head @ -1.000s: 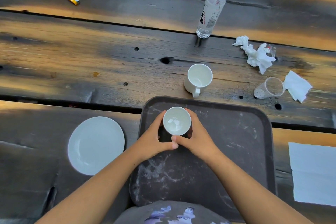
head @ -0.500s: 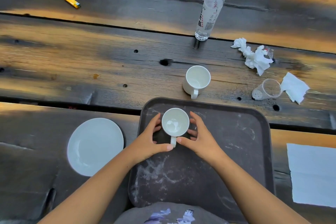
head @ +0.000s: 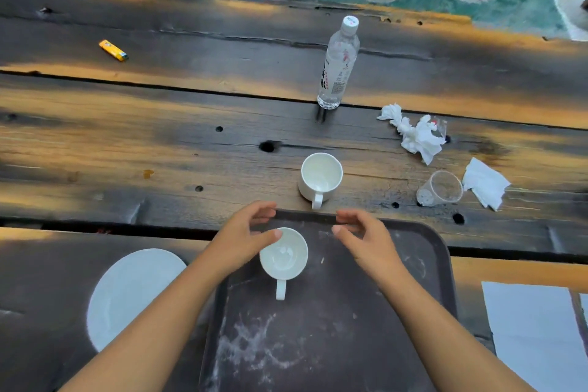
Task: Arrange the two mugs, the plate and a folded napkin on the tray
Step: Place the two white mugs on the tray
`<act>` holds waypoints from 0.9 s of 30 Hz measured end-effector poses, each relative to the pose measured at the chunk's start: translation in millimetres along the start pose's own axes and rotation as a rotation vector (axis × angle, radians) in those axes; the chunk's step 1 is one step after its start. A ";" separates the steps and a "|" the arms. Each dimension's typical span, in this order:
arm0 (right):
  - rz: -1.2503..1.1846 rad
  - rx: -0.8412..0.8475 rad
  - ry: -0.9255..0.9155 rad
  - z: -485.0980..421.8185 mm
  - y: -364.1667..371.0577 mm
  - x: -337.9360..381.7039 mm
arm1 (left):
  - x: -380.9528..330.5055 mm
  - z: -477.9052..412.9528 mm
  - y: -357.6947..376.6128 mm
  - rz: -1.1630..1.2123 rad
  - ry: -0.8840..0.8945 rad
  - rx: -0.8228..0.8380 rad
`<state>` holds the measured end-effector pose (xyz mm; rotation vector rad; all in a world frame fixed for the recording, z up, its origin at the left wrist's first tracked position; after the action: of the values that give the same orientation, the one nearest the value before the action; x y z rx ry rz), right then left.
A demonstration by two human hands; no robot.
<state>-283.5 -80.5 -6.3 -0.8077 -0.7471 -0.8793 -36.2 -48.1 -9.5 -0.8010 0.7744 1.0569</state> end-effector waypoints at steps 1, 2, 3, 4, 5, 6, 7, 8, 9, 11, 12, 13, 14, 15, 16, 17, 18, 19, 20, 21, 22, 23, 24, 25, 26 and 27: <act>-0.011 -0.056 0.004 -6.3 -7.2 0.1 | -4.6 -7.9 2.7 -0.015 0.005 0.032; -0.032 -0.090 0.010 -12.7 -13.0 0.1 | -8.3 -16.3 5.0 -0.027 0.009 0.050; -0.054 -0.099 0.016 -19.1 -16.5 0.5 | -11.5 -24.5 7.0 -0.032 0.007 0.057; -0.066 -0.090 0.021 -25.2 -18.9 1.2 | -14.5 -32.4 8.8 -0.035 0.000 0.057; -0.063 -0.070 0.024 -31.0 -20.4 2.5 | -17.0 -39.6 10.4 -0.039 -0.008 0.052; -0.054 -0.049 0.028 -36.2 -21.5 4.3 | -19.2 -46.4 12.0 -0.044 -0.013 0.047; -0.045 -0.028 0.029 -41.1 -22.6 6.9 | -21.1 -53.1 13.6 -0.050 -0.016 0.047; -0.040 -0.008 0.025 -45.6 -23.3 9.7 | -22.4 -59.6 14.9 -0.054 -0.018 0.053; -0.037 0.012 0.014 -49.5 -23.4 12.2 | -23.5 -65.5 16.5 -0.055 -0.019 0.066; -0.022 0.058 -0.012 -57.1 -23.1 15.9 | -26.0 -76.1 19.0 -0.050 -0.020 0.095; -0.005 0.082 -0.018 -60.4 -22.8 17.2 | -27.2 -80.5 19.6 -0.054 -0.021 0.105; 0.011 0.106 -0.024 -63.7 -22.2 18.3 | -27.6 -84.6 20.6 -0.062 -0.023 0.114; 0.018 0.131 -0.032 -66.3 -21.2 19.3 | -27.3 -88.3 22.0 -0.061 -0.028 0.128; 0.015 0.158 -0.044 -69.4 -19.6 20.5 | -26.3 -91.7 24.2 -0.047 -0.034 0.149; 0.007 0.186 -0.056 -72.3 -17.7 21.4 | -25.3 -94.7 26.8 -0.024 -0.040 0.176; -0.002 0.210 -0.065 -75.0 -15.7 22.3 | -24.9 -97.1 29.7 0.001 -0.044 0.207; -0.010 0.228 -0.070 -77.6 -14.1 23.1 | -25.2 -99.3 32.4 0.023 -0.042 0.236; -0.021 0.241 -0.073 -80.3 -12.8 23.2 | -25.6 -101.8 34.6 0.041 -0.034 0.259; -0.035 0.251 -0.076 -82.4 -11.9 23.2 | -25.7 -103.9 36.4 0.056 -0.026 0.275; -0.051 0.257 -0.081 -84.4 -11.0 23.2 | -26.0 -105.9 37.4 0.063 -0.020 0.281; -0.066 0.259 -0.088 -86.1 -10.4 23.4 | -26.4 -107.4 37.6 0.064 -0.015 0.278; -0.078 0.259 -0.095 -87.7 -9.8 23.7 | -26.7 -108.7 37.8 0.062 -0.008 0.275; -0.086 0.257 -0.101 -88.8 -9.3 24.6 | -27.1 -110.2 37.7 0.060 0.008 0.274; -0.093 0.256 -0.110 -90.0 -8.8 25.7 | -27.6 -111.8 38.0 0.055 0.031 0.272; -0.100 0.256 -0.117 -90.9 -8.6 26.2 | -28.5 -113.0 38.2 0.046 0.052 0.270; -0.107 0.257 -0.123 -91.9 -8.1 26.1 | -29.4 -113.1 38.4 0.042 0.063 0.267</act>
<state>-258.6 -170.7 -27.4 -0.6012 -0.9969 -0.8138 -99.0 -146.9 -47.4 -0.5934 0.9667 0.9444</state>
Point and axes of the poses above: each hand's wrist, its own z-axis away from the middle knuckle, its own y-axis out of the palm, x = y × z, the point moved 6 cm from there along -z, towards the middle knuckle, and after that the axes turned 9 degrees about x, right-handed, at the moved point
